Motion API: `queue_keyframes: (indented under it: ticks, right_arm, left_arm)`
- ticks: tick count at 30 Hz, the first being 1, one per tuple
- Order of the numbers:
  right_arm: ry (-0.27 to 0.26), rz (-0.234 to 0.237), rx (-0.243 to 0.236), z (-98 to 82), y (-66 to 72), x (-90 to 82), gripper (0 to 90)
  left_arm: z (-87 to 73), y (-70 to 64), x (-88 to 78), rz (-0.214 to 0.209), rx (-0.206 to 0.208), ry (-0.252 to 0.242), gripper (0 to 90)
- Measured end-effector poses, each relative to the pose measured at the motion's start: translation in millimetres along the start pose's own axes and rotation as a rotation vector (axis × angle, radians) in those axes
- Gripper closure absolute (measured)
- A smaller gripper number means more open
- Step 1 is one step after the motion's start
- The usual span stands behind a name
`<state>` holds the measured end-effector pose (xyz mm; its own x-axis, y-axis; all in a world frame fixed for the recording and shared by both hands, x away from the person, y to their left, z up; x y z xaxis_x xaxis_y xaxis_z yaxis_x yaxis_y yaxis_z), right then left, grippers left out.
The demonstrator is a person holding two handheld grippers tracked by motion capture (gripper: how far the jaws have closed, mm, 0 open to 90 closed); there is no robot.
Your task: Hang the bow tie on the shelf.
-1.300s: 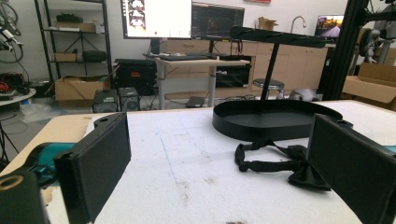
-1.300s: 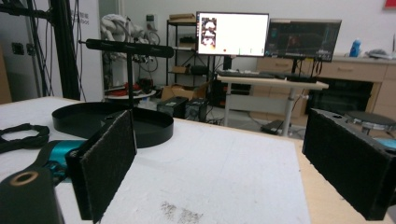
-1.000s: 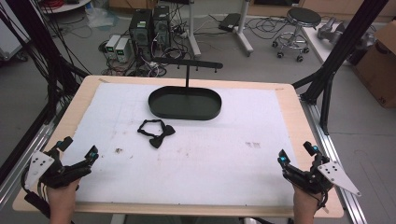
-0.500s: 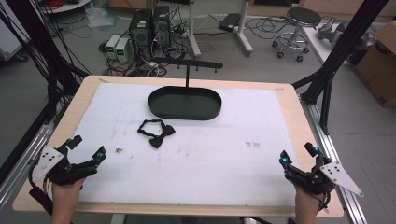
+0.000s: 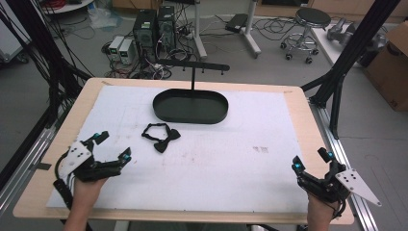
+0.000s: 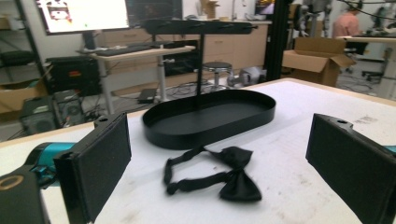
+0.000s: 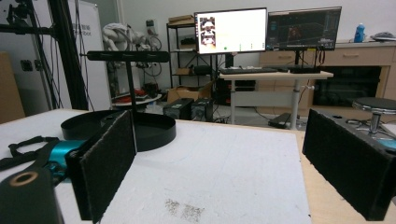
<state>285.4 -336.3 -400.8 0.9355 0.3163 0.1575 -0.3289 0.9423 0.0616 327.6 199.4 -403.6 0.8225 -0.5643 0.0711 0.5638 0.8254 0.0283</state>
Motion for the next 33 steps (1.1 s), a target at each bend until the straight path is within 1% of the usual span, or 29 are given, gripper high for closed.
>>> queue_keyframes:
  ticks: [6,8,10,15,18,22,23,24,25,26,28,29,31,33]
  right_arm:
    - [-0.001,0.002,-0.005,0.4,-1.7,-0.6,8.8]
    - [0.002,0.0,0.006,-0.2,-2.1,-0.9,8.9]
    - [0.002,0.0,0.006,-0.7,-2.8,-1.3,8.9]
    - [-0.001,0.0,0.009,-0.2,-2.1,-1.0,8.8]
    - [-0.002,0.0,0.008,-0.1,-2.7,-1.1,8.8]
    - [-0.001,-0.005,0.009,-0.4,-4.7,-2.5,8.8]
    - [-0.006,-0.006,0.002,0.0,-5.9,-2.6,8.9]
    - [-0.006,-0.011,0.012,0.0,-6.2,-3.2,8.9]
    - [-0.01,-0.011,0.011,0.5,-7.4,-3.9,8.8]
    - [-0.01,-0.011,0.011,0.5,-7.4,-3.9,8.8]
    - [-0.008,-0.011,0.011,0.2,-7.9,-4.3,8.9]
    - [-0.003,-0.011,0.011,-0.5,-7.9,-4.5,8.9]
    - [-0.001,-0.01,0.017,-1.0,-7.4,-4.5,8.8]
    - [-0.001,-0.007,0.014,-1.7,-7.6,-3.8,8.9]
  left_arm:
    - [-8.9,-17.9,35.9,-0.041,0.025,0.055,7.1]
    - [-13.5,-22.2,45.9,-0.06,0.026,0.091,7.1]
    - [-19.9,-24.8,55.4,-0.08,0.015,0.138,7.1]
    - [-38.2,-25.5,75.8,-0.101,-0.017,0.267,7.9]
    - [-45.9,-27.8,86.5,-0.116,-0.018,0.308,8.3]
    - [-55.1,-29.1,98.1,-0.121,-0.02,0.346,9.3]
    - [-57.7,-29.5,101.0,-0.12,-0.021,0.361,10.1]
    - [-60.5,-29.8,103.9,-0.12,-0.021,0.377,10.9]
    - [-63.5,-29.6,106.6,-0.119,-0.015,0.402,13.6]
    - [-66.7,-29.6,109.8,-0.114,-0.012,0.425,13.6]
    - [-71.8,-30.1,115.9,-0.125,-0.022,0.451,15.9]
    - [-74.3,-30.3,118.8,-0.124,-0.025,0.469,18.4]
    - [-78.1,-29.7,123.8,-0.119,-0.024,0.494,19.5]
    - [-80.7,-29.6,127.5,-0.11,-0.022,0.512,23.4]
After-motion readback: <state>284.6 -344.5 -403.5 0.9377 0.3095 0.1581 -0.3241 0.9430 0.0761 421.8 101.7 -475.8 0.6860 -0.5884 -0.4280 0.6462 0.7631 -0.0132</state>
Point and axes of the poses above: each handheld gripper's, and its own axes: x roughly forward along the jaws, z roughly out of its top, y roughly to its left, the point moved 8 cm from there along x, roughly forward along the jaws, and after that the axes turned 7 degrees about -y, right-handed, at the moved point
